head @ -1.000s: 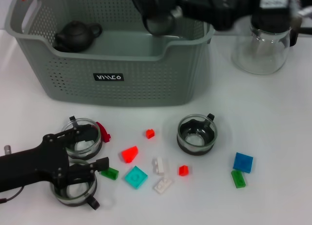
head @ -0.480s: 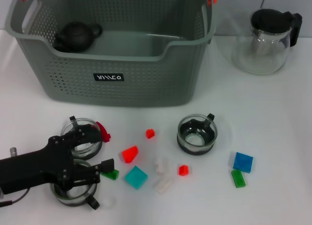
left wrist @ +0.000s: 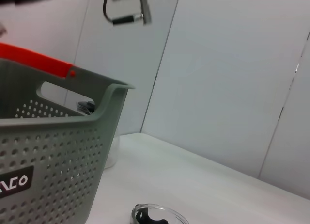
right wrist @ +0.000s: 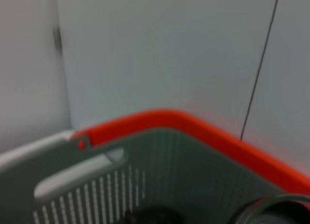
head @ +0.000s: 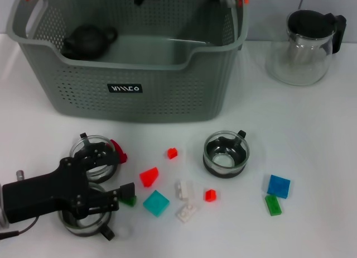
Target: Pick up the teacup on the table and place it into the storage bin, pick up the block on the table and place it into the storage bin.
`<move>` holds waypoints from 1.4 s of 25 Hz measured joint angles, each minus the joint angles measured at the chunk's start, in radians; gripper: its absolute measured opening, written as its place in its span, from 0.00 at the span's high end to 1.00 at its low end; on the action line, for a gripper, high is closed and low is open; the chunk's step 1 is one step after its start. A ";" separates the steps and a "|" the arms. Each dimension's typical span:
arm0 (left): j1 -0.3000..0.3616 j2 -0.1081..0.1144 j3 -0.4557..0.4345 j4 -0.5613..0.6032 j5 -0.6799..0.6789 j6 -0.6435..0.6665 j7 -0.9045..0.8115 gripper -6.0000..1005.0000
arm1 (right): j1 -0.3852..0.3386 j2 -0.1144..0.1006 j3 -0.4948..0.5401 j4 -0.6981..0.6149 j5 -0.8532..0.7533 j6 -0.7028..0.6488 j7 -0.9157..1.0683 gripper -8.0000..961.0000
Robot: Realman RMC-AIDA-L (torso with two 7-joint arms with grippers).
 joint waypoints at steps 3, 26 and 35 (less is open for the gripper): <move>-0.003 0.000 0.001 -0.002 0.000 -0.006 0.000 0.17 | -0.004 0.001 -0.027 0.030 0.000 0.010 0.006 0.92; -0.014 0.002 0.002 -0.013 0.002 -0.022 -0.001 0.17 | -0.481 -0.012 -0.050 -0.544 0.517 -0.311 -0.216 0.54; -0.011 0.005 -0.002 -0.013 0.001 -0.022 -0.004 0.17 | -0.864 -0.081 0.021 -0.911 0.585 -0.990 -0.354 0.55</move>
